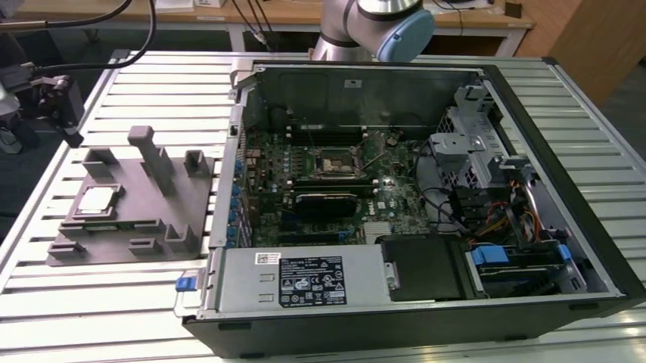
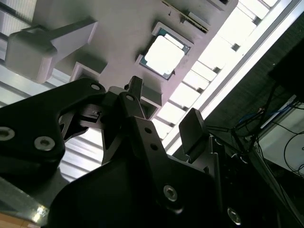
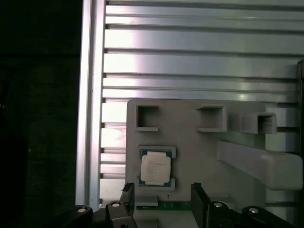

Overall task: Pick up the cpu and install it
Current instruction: 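Pick up the cpu and move it towards the insertion slot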

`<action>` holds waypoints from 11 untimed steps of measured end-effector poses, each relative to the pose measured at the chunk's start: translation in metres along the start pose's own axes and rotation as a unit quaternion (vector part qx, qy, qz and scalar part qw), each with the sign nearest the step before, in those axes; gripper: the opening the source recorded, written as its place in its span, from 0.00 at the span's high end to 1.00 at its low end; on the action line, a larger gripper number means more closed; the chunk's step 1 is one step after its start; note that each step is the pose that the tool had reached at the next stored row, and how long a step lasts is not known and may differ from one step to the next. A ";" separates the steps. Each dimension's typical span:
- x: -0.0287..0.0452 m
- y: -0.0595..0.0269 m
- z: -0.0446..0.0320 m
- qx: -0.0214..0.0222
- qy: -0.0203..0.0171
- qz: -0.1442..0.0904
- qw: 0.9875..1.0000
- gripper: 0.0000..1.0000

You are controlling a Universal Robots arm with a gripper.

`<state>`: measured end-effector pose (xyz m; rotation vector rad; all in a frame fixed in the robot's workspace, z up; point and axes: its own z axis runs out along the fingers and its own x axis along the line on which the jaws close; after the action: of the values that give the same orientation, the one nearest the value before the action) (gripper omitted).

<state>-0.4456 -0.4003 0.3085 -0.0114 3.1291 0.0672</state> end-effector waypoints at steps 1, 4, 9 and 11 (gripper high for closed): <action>0.0000 0.0000 0.0006 0.000 0.000 0.000 1.000 0.41; 0.0001 -0.0001 0.0024 0.000 0.000 0.000 1.000 0.41; 0.0001 -0.0003 0.0057 0.000 0.000 0.000 1.000 0.41; 0.0001 -0.0003 0.0069 0.000 0.000 0.000 1.000 0.41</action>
<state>-0.4456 -0.4004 0.3016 -0.0114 3.1291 0.0672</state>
